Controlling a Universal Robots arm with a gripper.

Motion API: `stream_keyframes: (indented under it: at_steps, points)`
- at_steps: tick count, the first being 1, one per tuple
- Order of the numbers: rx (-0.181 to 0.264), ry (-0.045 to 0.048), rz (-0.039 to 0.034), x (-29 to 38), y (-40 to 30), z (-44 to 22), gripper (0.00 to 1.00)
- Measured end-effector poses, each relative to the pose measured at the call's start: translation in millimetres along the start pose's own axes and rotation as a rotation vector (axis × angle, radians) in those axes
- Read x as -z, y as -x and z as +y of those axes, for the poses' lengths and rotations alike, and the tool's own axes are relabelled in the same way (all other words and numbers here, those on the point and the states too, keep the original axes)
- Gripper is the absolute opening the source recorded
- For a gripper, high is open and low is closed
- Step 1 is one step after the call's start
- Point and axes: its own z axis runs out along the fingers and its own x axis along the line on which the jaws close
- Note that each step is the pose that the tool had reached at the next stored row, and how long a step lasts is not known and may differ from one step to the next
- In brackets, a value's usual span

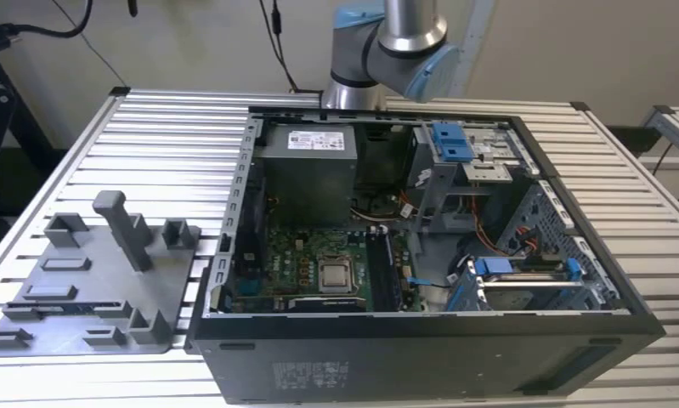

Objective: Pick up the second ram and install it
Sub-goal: 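Pick up the second ram and move it above second insertion slot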

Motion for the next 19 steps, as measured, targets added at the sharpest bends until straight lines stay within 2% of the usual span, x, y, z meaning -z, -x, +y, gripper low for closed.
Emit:
stream_keyframes:
  at_steps: [19]
  points:
    - [0.343,0.0019,0.0018,-0.1,0.0,0.0,0.11]
